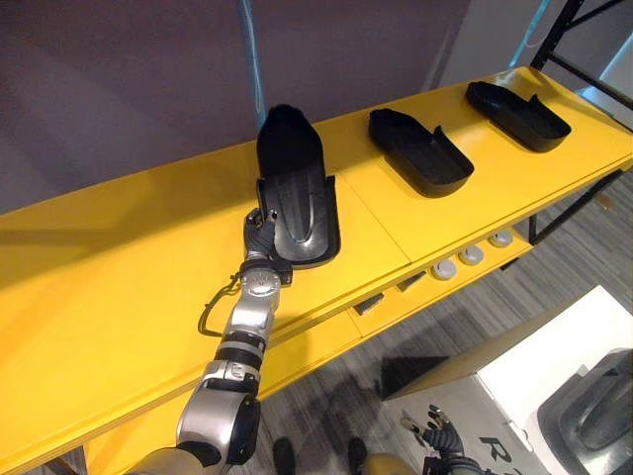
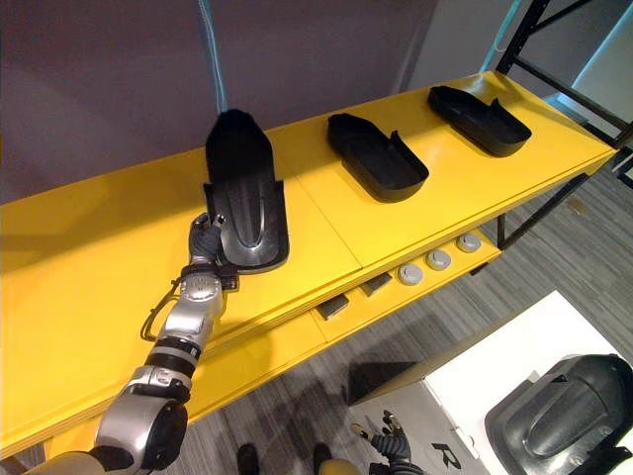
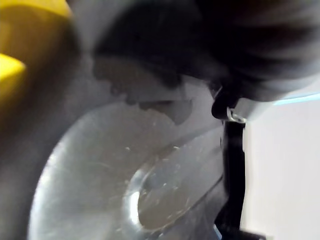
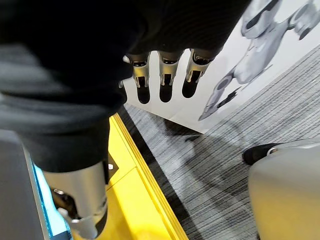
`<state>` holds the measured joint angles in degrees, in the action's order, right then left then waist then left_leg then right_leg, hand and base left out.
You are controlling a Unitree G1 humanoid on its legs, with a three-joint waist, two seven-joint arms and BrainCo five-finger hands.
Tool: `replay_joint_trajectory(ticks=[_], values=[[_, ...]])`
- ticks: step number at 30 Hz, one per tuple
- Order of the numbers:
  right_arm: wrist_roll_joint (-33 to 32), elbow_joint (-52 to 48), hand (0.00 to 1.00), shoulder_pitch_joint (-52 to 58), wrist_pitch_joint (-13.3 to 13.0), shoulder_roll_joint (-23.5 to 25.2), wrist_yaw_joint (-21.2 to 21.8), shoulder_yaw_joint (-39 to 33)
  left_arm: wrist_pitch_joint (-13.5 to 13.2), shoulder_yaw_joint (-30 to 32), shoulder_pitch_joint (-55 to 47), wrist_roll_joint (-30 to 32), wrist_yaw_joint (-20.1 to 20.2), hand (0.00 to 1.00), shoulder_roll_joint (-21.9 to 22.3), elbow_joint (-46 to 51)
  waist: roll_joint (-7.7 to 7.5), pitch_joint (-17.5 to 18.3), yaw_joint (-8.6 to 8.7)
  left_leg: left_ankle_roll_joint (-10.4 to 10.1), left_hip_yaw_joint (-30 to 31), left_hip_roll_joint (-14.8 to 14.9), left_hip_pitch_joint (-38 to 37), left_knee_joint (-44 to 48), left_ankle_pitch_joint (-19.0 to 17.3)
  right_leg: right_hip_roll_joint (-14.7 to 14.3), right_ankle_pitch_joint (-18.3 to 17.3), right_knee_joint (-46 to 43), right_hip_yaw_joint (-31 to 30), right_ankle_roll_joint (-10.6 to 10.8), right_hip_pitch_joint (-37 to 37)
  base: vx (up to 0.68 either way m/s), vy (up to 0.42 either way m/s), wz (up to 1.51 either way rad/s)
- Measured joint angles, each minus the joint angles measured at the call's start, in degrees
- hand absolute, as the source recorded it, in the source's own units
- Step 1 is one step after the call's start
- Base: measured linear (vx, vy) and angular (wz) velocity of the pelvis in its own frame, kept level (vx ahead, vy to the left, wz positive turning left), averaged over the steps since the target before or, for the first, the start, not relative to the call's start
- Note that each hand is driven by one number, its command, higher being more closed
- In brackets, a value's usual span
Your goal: Walk over and take plastic housings, then place them on the shelf
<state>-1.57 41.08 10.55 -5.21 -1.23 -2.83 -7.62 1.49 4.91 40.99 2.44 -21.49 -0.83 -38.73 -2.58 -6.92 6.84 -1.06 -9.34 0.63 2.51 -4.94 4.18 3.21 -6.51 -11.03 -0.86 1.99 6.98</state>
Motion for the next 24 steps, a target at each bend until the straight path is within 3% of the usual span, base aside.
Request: replay_joint_trajectory(ticks=[9, 21, 24], values=[[-0.18, 0.03, 0.00, 0.26, 0.01, -0.04, -0.03, 0.13, -0.95, 0.39, 1.21, -10.00, -1.01, 0.00, 2.29, -1.42, 0.47, -0.30, -0.02, -0.23, 0.01, 0.02, -0.58, -0.21, -0.20, 0.00, -0.01, -0.04, -0.13, 0.01, -0.56, -0.03, 0.008, -0.01], [-0.18, 0.64, 0.00, -1.04, 0.03, -1.36, -0.04, 0.12, -1.82, 0.09, 2.04, -12.52, -3.43, 0.00, 4.99, -2.72, 1.54, -0.93, 0.10, -0.08, 1.56, -0.17, -1.60, -0.03, 0.19, 0.07, -0.08, 0.09, 0.77, 0.02, -2.15, -0.02, 0.005, 0.05], [-0.15, 1.17, 0.00, -1.36, 0.03, -1.47, -0.22, 0.85, -1.76, -1.21, 0.30, -12.22, -5.39, 0.00, 4.80, 2.49, 1.62, -0.97, 0.25, -0.16, 1.71, -0.14, -1.63, -0.03, 0.40, 0.06, -0.08, 0.07, 1.02, 0.02, -2.22, -0.04, 0.005, 0.03]])
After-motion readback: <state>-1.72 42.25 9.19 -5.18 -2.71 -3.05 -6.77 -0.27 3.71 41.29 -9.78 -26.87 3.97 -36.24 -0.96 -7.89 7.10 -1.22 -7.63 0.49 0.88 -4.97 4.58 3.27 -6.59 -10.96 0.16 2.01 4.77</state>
